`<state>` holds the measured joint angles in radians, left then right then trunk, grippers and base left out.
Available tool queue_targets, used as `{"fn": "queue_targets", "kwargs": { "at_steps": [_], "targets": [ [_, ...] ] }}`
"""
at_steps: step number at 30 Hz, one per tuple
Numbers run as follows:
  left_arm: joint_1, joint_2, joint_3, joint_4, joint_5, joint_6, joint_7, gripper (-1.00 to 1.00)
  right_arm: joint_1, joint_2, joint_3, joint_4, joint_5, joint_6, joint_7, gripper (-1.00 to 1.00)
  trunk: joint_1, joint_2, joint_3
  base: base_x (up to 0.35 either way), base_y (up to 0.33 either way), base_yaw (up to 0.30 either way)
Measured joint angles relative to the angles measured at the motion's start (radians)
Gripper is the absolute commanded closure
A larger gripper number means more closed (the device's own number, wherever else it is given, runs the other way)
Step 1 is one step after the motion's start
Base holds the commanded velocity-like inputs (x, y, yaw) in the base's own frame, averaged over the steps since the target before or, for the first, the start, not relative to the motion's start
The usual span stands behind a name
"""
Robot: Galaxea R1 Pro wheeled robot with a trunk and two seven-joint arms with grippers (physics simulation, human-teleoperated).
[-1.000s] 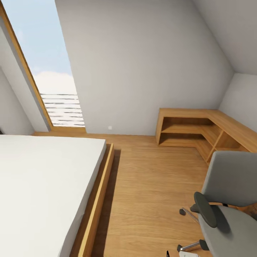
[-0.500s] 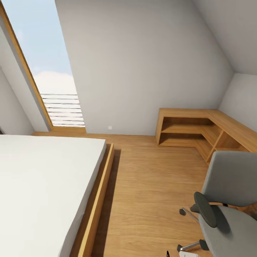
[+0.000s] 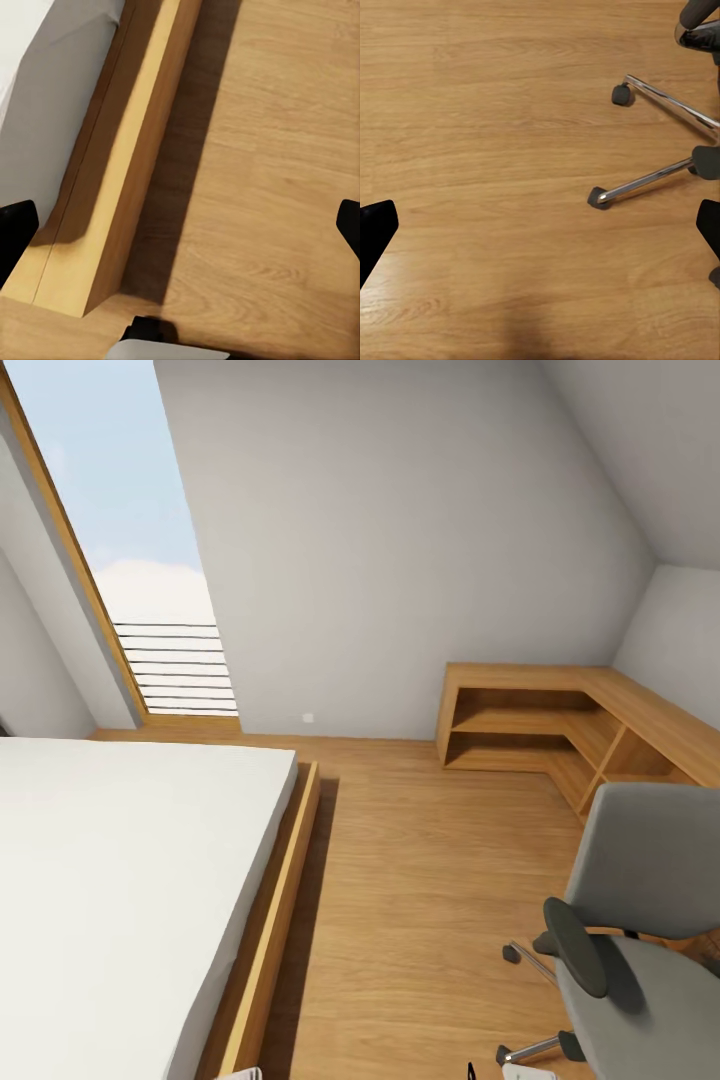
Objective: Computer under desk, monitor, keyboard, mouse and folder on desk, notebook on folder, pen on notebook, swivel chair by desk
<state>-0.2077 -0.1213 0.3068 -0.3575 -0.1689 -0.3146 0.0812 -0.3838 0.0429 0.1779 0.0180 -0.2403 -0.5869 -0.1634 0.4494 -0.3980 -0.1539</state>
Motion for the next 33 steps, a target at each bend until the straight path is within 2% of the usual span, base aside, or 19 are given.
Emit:
{"fn": "queue_targets", "kwargs": {
  "at_steps": [10,22,33],
  "targets": [
    [0.0,0.001,0.002,0.03,0.0,-0.003,0.001,-1.0,0.0,0.0,0.0,0.0,0.0,0.0,0.0,-1.0,0.0,0.0,0.005,0.019,0.0,-0.089],
    [0.0,0.001,0.002,0.046,0.0,-0.006,-0.003,-1.0,0.0,0.0,0.0,0.0,0.0,0.0,0.0,-1.0,0.0,0.0,0.009,0.228,0.0,-0.09],
    [0.0,0.001,0.003,0.047,0.0,-0.006,-0.003,-1.0,0.0,0.0,0.0,0.0,0.0,0.0,0.0,-1.0,0.0,0.0,0.01,0.063,0.0,-0.007]
  ]
}}
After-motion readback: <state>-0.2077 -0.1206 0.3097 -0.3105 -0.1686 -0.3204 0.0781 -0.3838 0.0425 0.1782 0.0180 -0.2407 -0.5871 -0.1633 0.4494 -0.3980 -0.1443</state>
